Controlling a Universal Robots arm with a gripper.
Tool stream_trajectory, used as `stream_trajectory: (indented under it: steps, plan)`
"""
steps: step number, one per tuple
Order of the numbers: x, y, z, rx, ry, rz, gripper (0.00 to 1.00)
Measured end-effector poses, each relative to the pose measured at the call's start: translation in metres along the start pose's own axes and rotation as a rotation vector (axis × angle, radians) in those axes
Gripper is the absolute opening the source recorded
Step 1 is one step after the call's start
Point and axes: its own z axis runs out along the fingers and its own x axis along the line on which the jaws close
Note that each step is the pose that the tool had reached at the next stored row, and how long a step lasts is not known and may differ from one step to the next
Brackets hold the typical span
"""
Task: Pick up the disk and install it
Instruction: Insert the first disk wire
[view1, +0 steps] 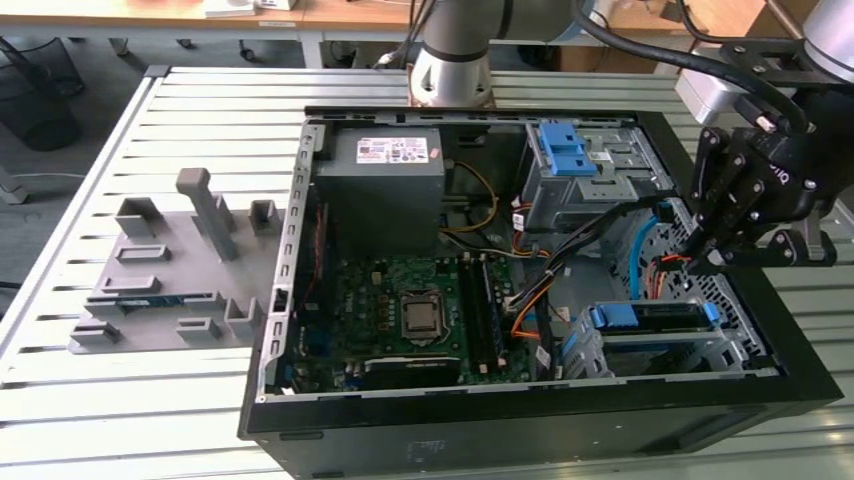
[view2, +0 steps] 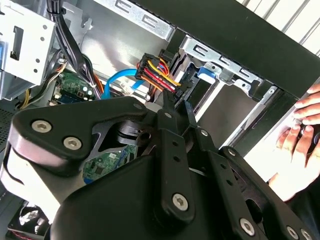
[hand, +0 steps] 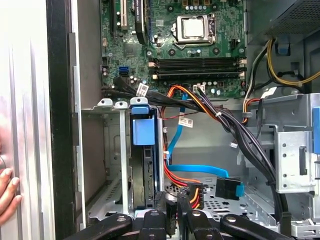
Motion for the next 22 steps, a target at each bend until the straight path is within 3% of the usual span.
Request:
stream_trajectory:
  steps: [4, 5, 22]
  plan:
    - [0.0000, 0.0000, 0.0006, 0.0000, 0.0006, 0.000, 0.22]
    - [0.0000, 0.0000, 0.0007, 0.0000, 0.0005, 0.000, 0.16]
    - [0.0025, 0.0002, 0.0043, 0.0001, 0.0004, 0.000, 0.16]
